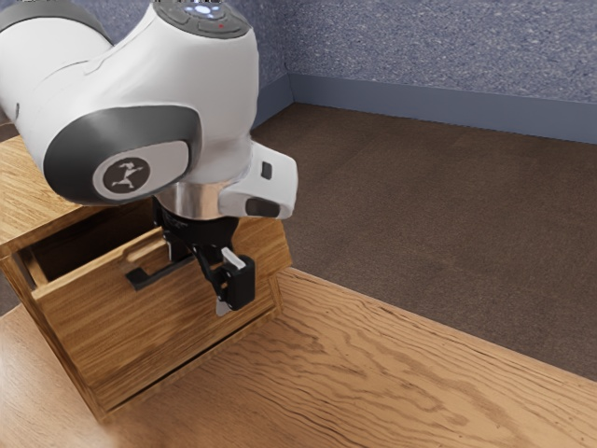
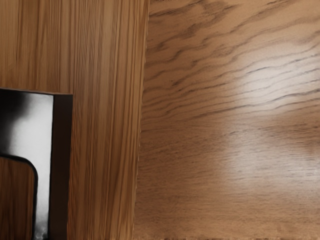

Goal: Pull the drawer handle with one arm to open the drawer

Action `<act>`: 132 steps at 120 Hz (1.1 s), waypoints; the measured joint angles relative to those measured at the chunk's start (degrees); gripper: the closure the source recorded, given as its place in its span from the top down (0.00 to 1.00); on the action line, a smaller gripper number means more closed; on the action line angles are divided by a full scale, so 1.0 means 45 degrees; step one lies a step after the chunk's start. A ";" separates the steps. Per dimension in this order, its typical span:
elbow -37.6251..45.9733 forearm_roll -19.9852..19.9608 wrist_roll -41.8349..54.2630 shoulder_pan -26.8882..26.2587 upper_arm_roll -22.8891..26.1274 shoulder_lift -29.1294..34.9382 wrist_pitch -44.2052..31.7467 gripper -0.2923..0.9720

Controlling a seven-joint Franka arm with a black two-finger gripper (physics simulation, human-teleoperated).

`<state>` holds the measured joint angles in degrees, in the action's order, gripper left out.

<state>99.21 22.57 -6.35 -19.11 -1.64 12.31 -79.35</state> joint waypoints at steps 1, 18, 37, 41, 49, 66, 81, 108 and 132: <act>0.0029 -0.0010 -0.0001 -0.0059 0.0002 0.0033 0.0001 0.77; 0.0468 -0.0301 -0.0033 -0.0552 0.0094 0.0218 -0.0022 0.78; 0.0716 -0.0640 -0.0097 -0.0573 0.0484 0.0241 -0.0198 0.78; 0.0713 -0.0681 -0.0108 -0.0580 0.0514 0.0257 -0.0224 0.77; 0.0622 -0.0724 -0.0126 -0.0559 0.0565 0.0300 -0.0263 0.72; 0.0573 -0.0754 -0.0155 -0.0591 0.0683 0.0330 -0.0317 0.67; 0.0622 -0.0812 -0.0172 -0.0604 0.0943 0.0411 -0.0338 0.68; 0.0376 -0.1016 -0.0188 -0.0658 0.1275 0.0468 -0.0338 0.73; -0.0689 -0.0919 -0.0173 -0.0556 0.2128 0.0453 -0.0319 0.76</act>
<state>96.11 18.43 -7.13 -21.61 7.94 14.35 -80.79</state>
